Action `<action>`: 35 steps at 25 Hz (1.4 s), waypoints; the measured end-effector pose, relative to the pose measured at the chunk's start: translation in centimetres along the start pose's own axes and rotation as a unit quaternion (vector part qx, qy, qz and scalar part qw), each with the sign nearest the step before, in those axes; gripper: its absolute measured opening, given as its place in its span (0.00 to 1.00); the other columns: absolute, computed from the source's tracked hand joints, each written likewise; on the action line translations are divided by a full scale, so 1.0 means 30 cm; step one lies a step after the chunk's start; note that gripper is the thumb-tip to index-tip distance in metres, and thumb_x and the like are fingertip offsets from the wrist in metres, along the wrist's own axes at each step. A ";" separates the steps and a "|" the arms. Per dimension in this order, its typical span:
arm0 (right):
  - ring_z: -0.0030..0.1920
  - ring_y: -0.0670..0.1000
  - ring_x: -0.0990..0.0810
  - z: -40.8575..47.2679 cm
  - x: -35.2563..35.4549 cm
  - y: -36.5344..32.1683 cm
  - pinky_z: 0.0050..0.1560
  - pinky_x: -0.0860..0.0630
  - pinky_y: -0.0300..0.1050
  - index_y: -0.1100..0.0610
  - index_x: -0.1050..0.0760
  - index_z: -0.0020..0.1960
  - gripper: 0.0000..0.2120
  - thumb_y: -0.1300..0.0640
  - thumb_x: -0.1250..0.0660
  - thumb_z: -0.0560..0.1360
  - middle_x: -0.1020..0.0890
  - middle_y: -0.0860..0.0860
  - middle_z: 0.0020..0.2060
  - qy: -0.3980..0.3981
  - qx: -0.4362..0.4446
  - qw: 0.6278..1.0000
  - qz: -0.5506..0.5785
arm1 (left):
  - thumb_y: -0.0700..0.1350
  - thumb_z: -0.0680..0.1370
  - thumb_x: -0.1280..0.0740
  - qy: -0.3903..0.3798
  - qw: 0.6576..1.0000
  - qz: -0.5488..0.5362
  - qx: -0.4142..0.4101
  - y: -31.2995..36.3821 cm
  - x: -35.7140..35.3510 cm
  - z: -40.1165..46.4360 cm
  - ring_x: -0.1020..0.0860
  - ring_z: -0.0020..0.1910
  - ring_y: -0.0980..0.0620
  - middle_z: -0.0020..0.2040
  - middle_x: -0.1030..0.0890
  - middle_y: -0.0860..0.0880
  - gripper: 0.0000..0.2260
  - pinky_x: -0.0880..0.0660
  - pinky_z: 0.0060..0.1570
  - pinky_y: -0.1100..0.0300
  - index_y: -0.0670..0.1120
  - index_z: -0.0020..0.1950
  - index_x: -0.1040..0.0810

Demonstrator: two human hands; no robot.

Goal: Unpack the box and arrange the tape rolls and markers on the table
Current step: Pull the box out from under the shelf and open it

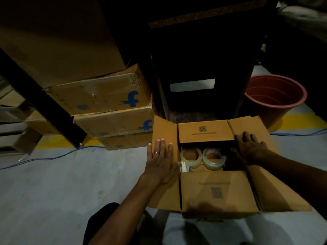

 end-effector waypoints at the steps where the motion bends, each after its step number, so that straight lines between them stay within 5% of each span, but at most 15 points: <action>1: 0.74 0.64 0.46 -0.004 -0.004 -0.005 0.67 0.36 0.65 0.53 0.50 0.75 0.30 0.40 0.45 0.80 0.48 0.59 0.74 -0.010 -0.009 1.000 0.020 | 0.67 0.68 0.71 -0.010 1.000 -0.018 0.018 0.009 -0.029 0.008 0.64 0.78 0.39 0.79 0.62 0.39 0.44 0.65 0.74 0.38 0.45 0.80 0.60; 6: 0.74 0.65 0.47 -0.005 -0.043 -0.020 0.67 0.35 0.67 0.52 0.55 0.78 0.35 0.39 0.44 0.79 0.49 0.59 0.75 -0.023 -0.037 0.996 0.075 | 0.64 0.81 0.56 -0.016 0.986 -0.138 0.092 0.084 -0.139 0.051 0.70 0.76 0.41 0.77 0.69 0.40 0.34 0.68 0.73 0.40 0.47 0.79 0.65; 14: 0.77 0.66 0.54 -0.032 -0.066 -0.009 0.74 0.43 0.63 0.55 0.65 0.79 0.39 0.45 0.43 0.80 0.58 0.60 0.78 -0.061 -0.019 0.994 0.086 | 0.55 0.83 0.52 0.032 0.948 -0.276 0.155 0.159 -0.194 0.129 0.65 0.78 0.41 0.79 0.65 0.45 0.29 0.61 0.75 0.38 0.50 0.79 0.64; 19: 0.77 0.66 0.53 -0.048 -0.050 0.008 0.76 0.46 0.58 0.57 0.68 0.78 0.44 0.50 0.38 0.80 0.59 0.61 0.78 -0.094 0.021 0.991 0.094 | 0.45 0.82 0.43 0.073 0.932 -0.320 0.151 0.162 -0.232 0.146 0.57 0.79 0.42 0.80 0.61 0.47 0.34 0.49 0.76 0.40 0.52 0.79 0.65; 26: 0.78 0.65 0.57 -0.041 -0.031 -0.005 0.76 0.51 0.54 0.65 0.69 0.76 0.44 0.54 0.37 0.80 0.63 0.63 0.77 -0.082 0.047 0.992 0.085 | 0.40 0.81 0.41 0.130 0.907 -0.382 0.120 0.145 -0.279 0.152 0.53 0.79 0.44 0.81 0.55 0.47 0.35 0.47 0.76 0.42 0.50 0.80 0.59; 30: 0.77 0.67 0.58 -0.007 -0.100 -0.008 0.76 0.48 0.60 0.62 0.69 0.77 0.50 0.52 0.32 0.77 0.62 0.64 0.77 -0.096 0.057 0.987 0.116 | 0.39 0.80 0.41 0.137 0.908 -0.383 0.103 0.145 -0.278 0.153 0.51 0.79 0.44 0.81 0.54 0.48 0.35 0.44 0.76 0.42 0.50 0.80 0.59; 35: 0.78 0.65 0.57 -0.046 -0.043 0.013 0.75 0.46 0.58 0.56 0.67 0.79 0.46 0.56 0.34 0.78 0.61 0.58 0.79 -0.093 0.046 0.980 0.167 | 0.43 0.77 0.44 0.091 0.919 -0.374 0.083 0.154 -0.200 0.126 0.51 0.79 0.43 0.81 0.54 0.44 0.35 0.45 0.76 0.43 0.42 0.80 0.59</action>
Point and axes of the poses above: each hand's wrist, its own z-axis towards the middle knuckle, its own x-axis out of the back of the hand, y = z × x, the point moved 1 cm from there along z, towards the middle knuckle
